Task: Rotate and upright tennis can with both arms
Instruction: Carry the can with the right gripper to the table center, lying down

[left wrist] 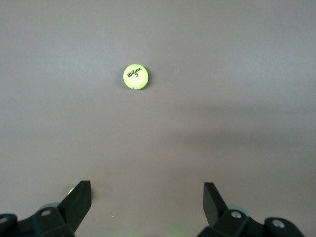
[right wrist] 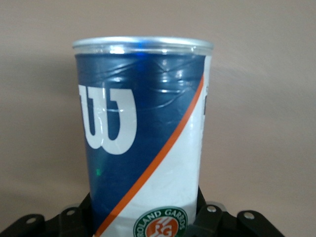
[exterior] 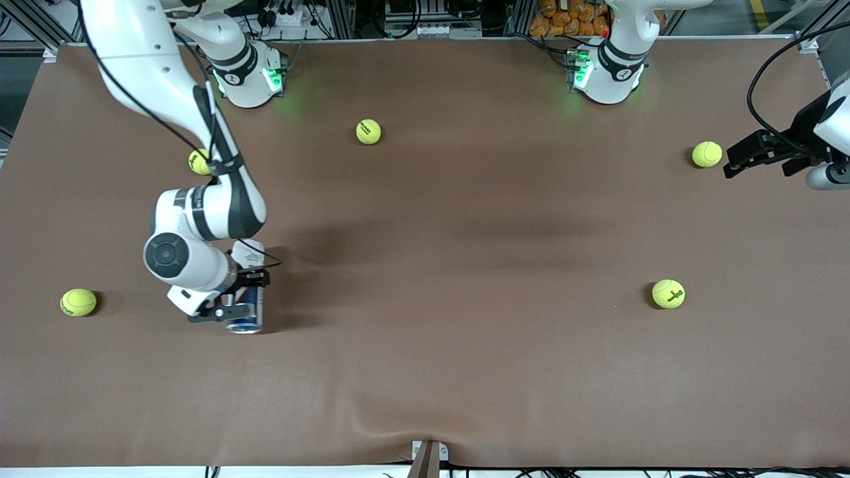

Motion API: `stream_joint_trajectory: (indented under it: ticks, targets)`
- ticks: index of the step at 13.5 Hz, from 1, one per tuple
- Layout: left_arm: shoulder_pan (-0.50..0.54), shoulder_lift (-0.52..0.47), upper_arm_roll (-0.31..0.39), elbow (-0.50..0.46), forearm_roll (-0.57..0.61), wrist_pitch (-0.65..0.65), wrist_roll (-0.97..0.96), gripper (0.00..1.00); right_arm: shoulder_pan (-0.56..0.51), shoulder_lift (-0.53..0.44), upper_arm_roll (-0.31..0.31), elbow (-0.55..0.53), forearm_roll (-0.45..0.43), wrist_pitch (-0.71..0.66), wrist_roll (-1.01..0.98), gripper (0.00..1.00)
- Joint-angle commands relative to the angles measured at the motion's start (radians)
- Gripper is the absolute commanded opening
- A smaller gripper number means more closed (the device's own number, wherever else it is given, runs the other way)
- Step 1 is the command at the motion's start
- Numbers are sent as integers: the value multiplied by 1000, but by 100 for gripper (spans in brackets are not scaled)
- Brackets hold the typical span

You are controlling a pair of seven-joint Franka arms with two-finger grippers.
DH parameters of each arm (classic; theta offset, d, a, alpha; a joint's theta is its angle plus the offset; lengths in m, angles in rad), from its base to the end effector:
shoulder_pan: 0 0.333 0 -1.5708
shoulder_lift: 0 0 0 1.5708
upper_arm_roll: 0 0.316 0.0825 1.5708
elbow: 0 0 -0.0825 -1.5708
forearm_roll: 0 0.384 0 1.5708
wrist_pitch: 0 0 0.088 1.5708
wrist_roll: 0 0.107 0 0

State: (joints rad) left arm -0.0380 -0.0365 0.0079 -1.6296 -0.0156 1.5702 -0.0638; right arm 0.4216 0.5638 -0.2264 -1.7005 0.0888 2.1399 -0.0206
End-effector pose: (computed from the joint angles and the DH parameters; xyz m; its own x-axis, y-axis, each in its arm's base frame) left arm 0.5419 -0.0179 0.6167 0.9991 0.0337 -0.0239 0.0340 -0.9993 0.0144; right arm 0.6453 0.1461 0.2647 0.9765 0.1862 -0.1087 0.1924 -0.9801 0.0489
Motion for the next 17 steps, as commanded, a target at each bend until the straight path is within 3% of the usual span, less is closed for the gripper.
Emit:
stream_joint_trajectory:
  ticks: [1,3,5,11,14,17]
  targets:
    - [-5,6,-3,10,6,-13,-7,100,133,-7,-8,160,-87,-144,-4,73]
    - [0,9,-3,10,6,-13,-2,100,242,-1,-5,183,-194,-137,-9,73]
    - [1,9,-3,10,5,-13,-2,100,368,16,-5,185,-260,-44,-10,73]
    - [7,23,-3,7,5,-13,7,100,574,117,-5,196,-291,217,-257,73]
    - [6,24,-2,5,5,-13,7,100,632,223,4,212,-299,370,-331,74]
    - [4,30,-3,5,-1,-13,7,100,668,321,5,280,-385,416,-335,80]
